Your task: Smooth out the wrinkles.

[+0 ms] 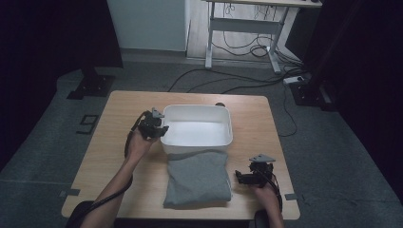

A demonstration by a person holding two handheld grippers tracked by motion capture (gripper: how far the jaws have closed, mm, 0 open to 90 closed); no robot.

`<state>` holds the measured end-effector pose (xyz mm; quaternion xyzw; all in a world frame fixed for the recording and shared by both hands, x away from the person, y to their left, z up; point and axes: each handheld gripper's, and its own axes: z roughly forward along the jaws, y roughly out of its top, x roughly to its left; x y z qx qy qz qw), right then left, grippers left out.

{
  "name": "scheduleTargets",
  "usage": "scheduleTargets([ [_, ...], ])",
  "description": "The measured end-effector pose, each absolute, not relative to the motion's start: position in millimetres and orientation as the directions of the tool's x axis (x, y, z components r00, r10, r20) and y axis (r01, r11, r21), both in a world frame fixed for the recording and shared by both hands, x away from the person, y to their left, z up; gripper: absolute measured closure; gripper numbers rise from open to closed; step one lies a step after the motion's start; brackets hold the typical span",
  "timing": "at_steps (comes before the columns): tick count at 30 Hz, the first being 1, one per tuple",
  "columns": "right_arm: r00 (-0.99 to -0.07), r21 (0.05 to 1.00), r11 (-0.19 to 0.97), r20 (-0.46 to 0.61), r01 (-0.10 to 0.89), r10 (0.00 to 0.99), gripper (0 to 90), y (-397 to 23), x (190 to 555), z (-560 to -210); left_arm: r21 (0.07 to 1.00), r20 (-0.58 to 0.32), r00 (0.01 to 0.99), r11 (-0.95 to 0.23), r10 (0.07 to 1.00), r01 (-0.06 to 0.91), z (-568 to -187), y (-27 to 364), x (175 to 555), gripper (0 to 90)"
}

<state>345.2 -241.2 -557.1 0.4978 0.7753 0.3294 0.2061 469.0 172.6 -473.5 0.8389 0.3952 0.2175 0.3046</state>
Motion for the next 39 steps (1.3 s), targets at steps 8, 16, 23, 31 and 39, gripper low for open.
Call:
scheduleTargets([
  [8,-0.42,0.715,0.288,0.008,0.637,0.908,0.0,-241.3,345.2,-557.0,0.678,0.105,0.615,-0.509,0.782,0.531,-474.6,175.0,461.6,55.7],
  [16,-0.42,0.715,0.288,0.008,0.637,0.908,0.0,-241.3,345.2,-557.0,0.745,0.035,0.627,-0.439,0.778,0.503,-454.0,193.6,450.2,29.4],
  [23,-0.419,0.715,0.287,0.01,0.638,0.908,0.0,-241.2,345.1,-556.9,0.753,0.05,0.628,-0.442,0.777,0.487,-450.3,216.0,428.3,11.4],
  [31,-0.419,0.715,0.287,0.01,0.638,0.908,0.0,-241.2,345.1,-556.9,0.729,0.023,0.632,-0.446,0.775,0.519,-481.3,236.6,399.2,0.0],
  [39,-0.419,0.715,0.287,0.01,0.638,0.908,0.0,-241.2,345.1,-556.9,0.686,0.007,0.642,-0.471,0.767,0.555,-524.0,242.3,380.1,0.0],
])
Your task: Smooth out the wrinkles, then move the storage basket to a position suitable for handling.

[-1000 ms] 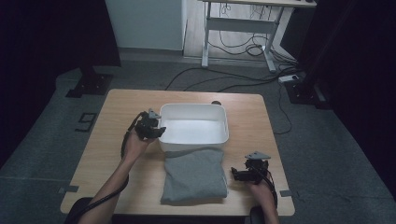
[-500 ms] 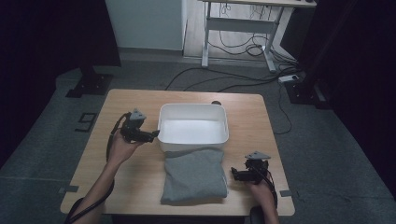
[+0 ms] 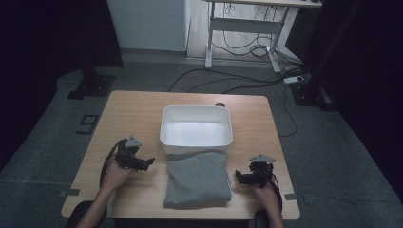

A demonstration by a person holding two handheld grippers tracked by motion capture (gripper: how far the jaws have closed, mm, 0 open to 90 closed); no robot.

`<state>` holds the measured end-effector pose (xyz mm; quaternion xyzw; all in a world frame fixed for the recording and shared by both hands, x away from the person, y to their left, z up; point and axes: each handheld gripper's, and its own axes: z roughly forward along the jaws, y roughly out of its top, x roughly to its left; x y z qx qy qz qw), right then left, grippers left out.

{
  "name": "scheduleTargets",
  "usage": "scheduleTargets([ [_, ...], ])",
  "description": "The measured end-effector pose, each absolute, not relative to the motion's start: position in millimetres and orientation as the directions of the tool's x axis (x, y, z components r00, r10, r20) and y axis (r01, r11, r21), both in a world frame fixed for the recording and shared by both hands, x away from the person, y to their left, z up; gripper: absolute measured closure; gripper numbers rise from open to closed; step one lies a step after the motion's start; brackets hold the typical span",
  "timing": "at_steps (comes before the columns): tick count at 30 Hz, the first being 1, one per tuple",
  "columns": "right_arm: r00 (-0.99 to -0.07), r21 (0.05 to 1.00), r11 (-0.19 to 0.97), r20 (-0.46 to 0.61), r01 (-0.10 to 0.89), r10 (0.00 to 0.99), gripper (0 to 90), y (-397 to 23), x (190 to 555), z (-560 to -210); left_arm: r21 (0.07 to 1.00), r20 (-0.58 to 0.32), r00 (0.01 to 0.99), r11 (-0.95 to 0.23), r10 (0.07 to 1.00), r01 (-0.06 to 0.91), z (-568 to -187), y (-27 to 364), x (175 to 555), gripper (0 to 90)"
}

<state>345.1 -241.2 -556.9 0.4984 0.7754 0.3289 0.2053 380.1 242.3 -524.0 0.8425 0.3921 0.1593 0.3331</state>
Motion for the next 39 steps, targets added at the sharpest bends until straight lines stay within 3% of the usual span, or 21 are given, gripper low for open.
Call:
scheduleTargets([
  [10,-0.419,0.715,0.287,0.01,0.638,0.908,0.0,-241.2,345.1,-556.9,0.651,-0.003,0.649,-0.492,0.76,0.579,-547.6,240.6,373.5,0.0],
  [35,-0.441,0.705,0.304,0.013,0.64,0.898,0.0,-241.4,343.1,-555.5,0.655,-0.008,0.626,-0.469,0.78,0.593,-548.2,239.0,371.9,0.0],
  [39,-0.444,0.705,0.276,0.062,0.653,0.894,0.4,-243.1,340.5,-552.9,0.643,-0.044,0.627,-0.458,0.778,0.613,-544.5,238.4,371.7,0.4],
])
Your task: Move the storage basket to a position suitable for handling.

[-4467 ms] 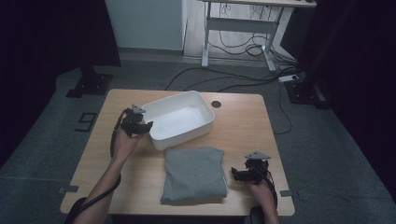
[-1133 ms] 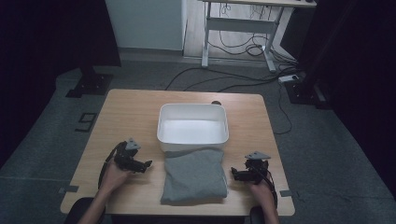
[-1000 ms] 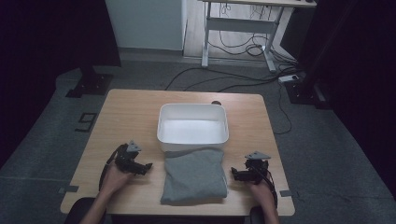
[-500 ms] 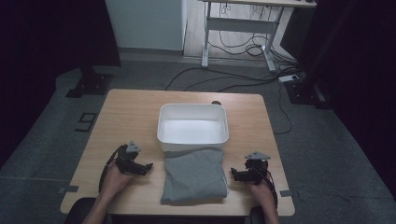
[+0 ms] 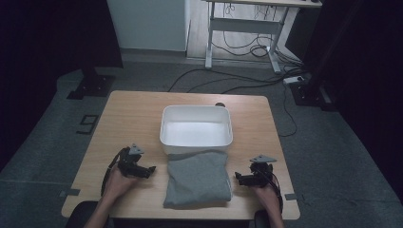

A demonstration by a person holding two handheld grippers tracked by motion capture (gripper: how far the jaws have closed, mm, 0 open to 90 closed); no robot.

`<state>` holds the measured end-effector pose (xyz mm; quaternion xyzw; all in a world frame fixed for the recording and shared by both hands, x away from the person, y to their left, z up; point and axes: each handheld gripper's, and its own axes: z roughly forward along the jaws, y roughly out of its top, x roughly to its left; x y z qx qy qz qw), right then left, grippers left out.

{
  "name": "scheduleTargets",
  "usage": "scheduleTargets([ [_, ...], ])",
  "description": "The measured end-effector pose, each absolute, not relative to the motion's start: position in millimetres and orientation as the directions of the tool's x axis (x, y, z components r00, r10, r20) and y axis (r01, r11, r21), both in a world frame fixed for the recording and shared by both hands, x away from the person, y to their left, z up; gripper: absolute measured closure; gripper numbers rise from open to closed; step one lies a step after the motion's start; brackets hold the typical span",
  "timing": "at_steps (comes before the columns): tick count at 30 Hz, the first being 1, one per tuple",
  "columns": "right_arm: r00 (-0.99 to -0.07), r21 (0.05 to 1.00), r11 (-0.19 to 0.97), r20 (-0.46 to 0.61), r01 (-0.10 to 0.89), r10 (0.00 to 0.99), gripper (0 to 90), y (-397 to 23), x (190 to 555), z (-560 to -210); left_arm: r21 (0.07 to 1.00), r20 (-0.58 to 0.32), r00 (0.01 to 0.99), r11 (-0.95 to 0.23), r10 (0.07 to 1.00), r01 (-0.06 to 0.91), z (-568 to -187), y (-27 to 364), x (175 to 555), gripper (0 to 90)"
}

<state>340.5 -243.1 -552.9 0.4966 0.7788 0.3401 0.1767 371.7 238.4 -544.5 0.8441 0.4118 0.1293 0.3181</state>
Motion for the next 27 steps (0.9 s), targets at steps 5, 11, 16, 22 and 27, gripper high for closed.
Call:
scheduleTargets([
  [5,-0.456,0.728,0.258,0.083,0.635,0.886,2.1,-245.2,332.2,-540.3,0.664,-0.072,0.644,-0.445,0.762,0.601,-534.3,232.7,364.5,3.0],
  [11,-0.48,0.739,0.246,0.118,0.627,0.87,3.5,-240.5,319.0,-528.2,0.689,-0.032,0.694,-0.487,0.719,0.537,-520.4,210.6,349.4,3.0],
  [16,-0.51,0.743,0.259,0.127,0.617,0.851,4.3,-229.2,311.2,-515.7,0.708,-0.057,0.722,-0.483,0.689,0.516,-513.4,192.2,342.9,3.3],
  [22,-0.558,0.756,0.284,0.127,0.589,0.82,4.6,-208.3,310.0,-499.0,0.713,-0.071,0.742,-0.486,0.667,0.506,-511.6,174.0,335.1,3.7],
  [27,-0.594,0.737,0.331,0.118,0.589,0.796,6.1,-184.7,314.1,-502.6,0.692,-0.084,0.735,-0.491,0.673,0.529,-523.1,164.5,332.8,3.1],
])
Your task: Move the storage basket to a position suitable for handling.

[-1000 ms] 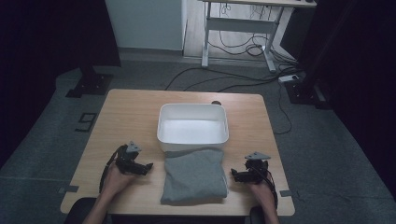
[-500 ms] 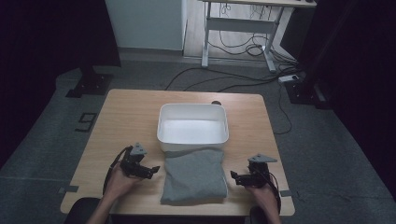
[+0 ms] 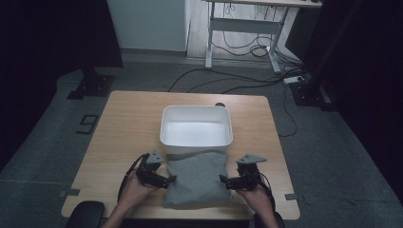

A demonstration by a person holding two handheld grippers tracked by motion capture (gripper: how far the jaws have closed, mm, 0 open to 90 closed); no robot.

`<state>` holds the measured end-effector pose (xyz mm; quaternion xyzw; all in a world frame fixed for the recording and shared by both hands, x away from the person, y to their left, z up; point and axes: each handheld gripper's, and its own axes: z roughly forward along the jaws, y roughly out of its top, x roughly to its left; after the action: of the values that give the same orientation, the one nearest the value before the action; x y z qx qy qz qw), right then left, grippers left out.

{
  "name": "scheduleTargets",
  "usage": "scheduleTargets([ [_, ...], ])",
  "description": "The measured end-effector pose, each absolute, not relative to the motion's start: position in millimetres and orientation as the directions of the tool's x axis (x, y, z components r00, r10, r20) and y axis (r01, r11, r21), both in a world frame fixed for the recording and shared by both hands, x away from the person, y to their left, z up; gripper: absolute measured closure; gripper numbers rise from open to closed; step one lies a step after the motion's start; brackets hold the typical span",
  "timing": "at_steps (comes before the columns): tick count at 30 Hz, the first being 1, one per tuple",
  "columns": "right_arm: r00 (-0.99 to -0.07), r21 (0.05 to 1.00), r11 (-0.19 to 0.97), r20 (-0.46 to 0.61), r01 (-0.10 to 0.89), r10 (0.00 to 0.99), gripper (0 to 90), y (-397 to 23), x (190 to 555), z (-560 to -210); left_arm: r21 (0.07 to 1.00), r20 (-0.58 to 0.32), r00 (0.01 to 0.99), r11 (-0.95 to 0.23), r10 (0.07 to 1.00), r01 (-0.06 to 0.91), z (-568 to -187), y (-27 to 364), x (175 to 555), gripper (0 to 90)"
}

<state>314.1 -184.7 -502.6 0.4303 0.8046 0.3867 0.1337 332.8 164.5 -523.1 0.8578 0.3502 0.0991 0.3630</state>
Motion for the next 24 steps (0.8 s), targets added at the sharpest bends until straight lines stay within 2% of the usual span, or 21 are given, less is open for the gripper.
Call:
scheduleTargets([
  [7,-0.596,0.694,0.35,0.142,0.629,0.79,9.3,-170.7,322.7,-524.0,0.661,-0.1,0.717,-0.492,0.69,0.566,-541.4,159.9,331.0,0.4],
  [13,-0.607,0.677,0.365,0.153,0.639,0.78,12.7,-164.2,325.7,-534.8,0.648,-0.079,0.73,-0.522,0.678,0.555,-545.0,155.2,328.7,0.0],
  [16,-0.613,0.667,0.374,0.158,0.644,0.774,13.5,-162.2,326.6,-538.0,0.648,-0.055,0.749,-0.547,0.661,0.53,-544.9,151.7,326.1,2.7],
  [20,-0.621,0.667,0.381,0.158,0.64,0.768,13.9,-159.0,326.5,-542.6,0.658,-0.056,0.778,-0.563,0.625,0.5,-543.2,148.9,323.6,14.4],
  [24,-0.646,0.667,0.411,0.141,0.622,0.75,20.5,-156.4,326.4,-542.0,0.662,-0.055,0.787,-0.567,0.615,0.49,-543.1,146.8,324.0,17.7],
])
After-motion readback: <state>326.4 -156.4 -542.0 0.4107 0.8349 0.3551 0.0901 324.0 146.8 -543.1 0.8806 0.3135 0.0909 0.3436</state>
